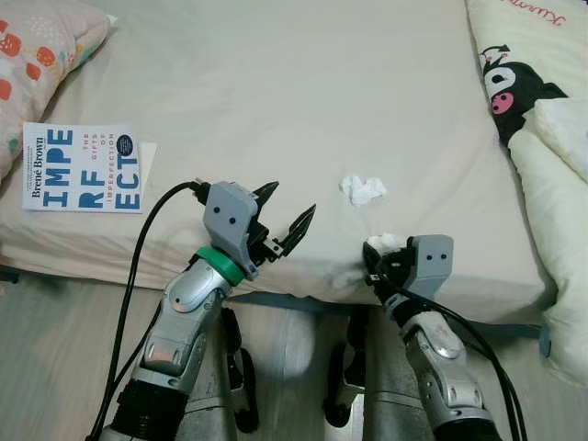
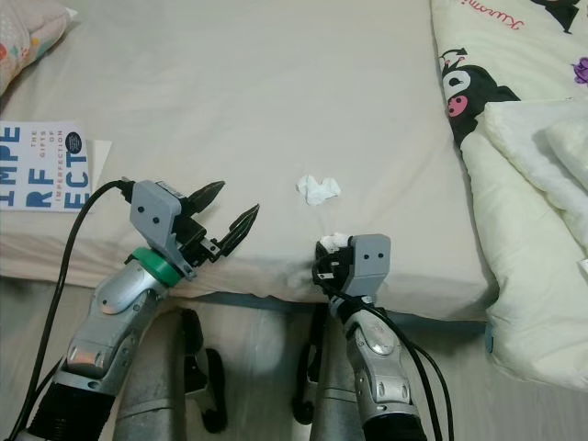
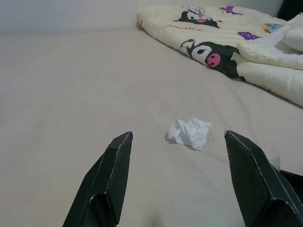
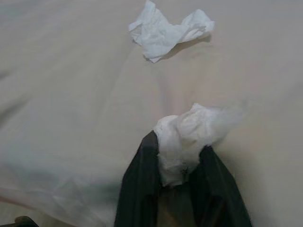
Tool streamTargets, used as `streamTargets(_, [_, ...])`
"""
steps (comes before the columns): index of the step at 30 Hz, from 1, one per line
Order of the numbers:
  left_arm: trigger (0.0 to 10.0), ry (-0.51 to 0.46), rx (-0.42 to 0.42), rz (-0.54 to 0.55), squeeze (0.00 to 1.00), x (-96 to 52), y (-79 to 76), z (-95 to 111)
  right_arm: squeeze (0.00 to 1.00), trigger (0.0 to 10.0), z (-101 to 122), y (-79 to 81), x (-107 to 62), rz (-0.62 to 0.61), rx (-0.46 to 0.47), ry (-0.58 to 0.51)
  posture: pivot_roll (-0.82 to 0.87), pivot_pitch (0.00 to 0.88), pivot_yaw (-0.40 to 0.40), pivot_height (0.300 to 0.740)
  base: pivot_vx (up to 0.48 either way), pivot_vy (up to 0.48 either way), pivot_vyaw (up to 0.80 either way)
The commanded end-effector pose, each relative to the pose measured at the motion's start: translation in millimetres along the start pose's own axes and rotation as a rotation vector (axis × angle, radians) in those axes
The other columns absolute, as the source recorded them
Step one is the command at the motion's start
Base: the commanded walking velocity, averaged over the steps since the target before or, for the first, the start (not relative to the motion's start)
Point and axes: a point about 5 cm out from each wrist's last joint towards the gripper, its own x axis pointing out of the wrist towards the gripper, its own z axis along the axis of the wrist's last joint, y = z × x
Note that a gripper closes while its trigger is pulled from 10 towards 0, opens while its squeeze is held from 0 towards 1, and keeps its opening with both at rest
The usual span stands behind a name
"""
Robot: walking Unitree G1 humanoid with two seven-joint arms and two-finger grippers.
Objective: Clean up the room
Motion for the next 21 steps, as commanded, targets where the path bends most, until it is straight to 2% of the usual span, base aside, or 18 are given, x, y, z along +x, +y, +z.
streamTargets(1, [10.0, 0.033, -0.005, -0.024, 0.0, -2.7, -3.9, -9.4, 0.0, 0.0, -18.2, -5.0, -11.9, -0.049, 0.025, 0.064, 0.03, 0.28, 0.08, 0.6, 0.0, 0.0, 0.0])
streamTargets(6, [10.0, 0.04, -0.011, -0.034, 0.0, -0.4, -4.3, -12.8, 0.0, 0.0, -8.6, -15.2, -15.3, -0.109, 0.004, -0.002, 0.03, 0.281, 0.084, 0.6, 0.0, 0.0, 0.0])
streamTargets(8, [10.0, 0.051, -0.02, -0.028, 0.0, 0.7, -3.4, -16.3, 0.0, 0.0, 0.1, -26.5, -19.5, -0.176, -0.028, -0.059, 0.02, 0.277, 0.096, 0.6, 0.0, 0.0, 0.0])
streamTargets(10, [10.0, 0.051, -0.02, -0.028, 0.0, 0.7, -3.4, -16.3, 0.0, 0.0, 0.1, -26.5, -19.5, -0.176, -0.028, -0.059, 0.02, 0.277, 0.096, 0.6, 0.0, 0.0, 0.0])
streamTargets(12, [10.0, 0.085, -0.011, -0.058, 0.0, 2.9, -9.2, -27.6, 0.0, 0.0, 11.0, -42.3, -25.8, -0.276, -0.093, -0.125, 0.0, 0.272, 0.099, 0.6, 0.0, 0.0, 0.0])
streamTargets(13, [10.0, 0.085, -0.011, -0.058, 0.0, 2.9, -9.2, -27.6, 0.0, 0.0, 11.0, -42.3, -25.8, -0.276, -0.093, -0.125, 0.0, 0.272, 0.099, 0.6, 0.0, 0.0, 0.0])
streamTargets(14, [10.0, 0.109, -0.011, -0.091, 0.0, 5.2, -15.4, -35.5, 0.0, 0.0, 15.3, -48.9, -29.9, -0.324, -0.122, -0.152, 0.0, 0.272, 0.105, 0.6, 0.0, 0.0, 0.0])
streamTargets(15, [10.0, 0.109, -0.011, -0.091, 0.0, 5.2, -15.4, -35.5, 0.0, 0.0, 15.3, -48.9, -29.9, -0.324, -0.122, -0.152, 0.0, 0.272, 0.105, 0.6, 0.0, 0.0, 0.0])
streamTargets(18, [10.0, 0.19, -0.01, -0.102, 0.0, 15.0, -25.3, -58.6, 0.0, 0.0, 25.1, -56.8, -40.1, -0.395, -0.156, -0.209, -0.02, 0.27, 0.123, 0.6, 0.0, 0.0, 0.0])
streamTargets(21, [10.0, 0.212, -0.013, -0.086, 0.0, 17.6, -25.4, -64.3, 0.0, 0.0, 28.2, -57.6, -42.0, -0.404, -0.162, -0.226, -0.02, 0.27, 0.123, 0.6, 0.0, 0.0, 0.0])
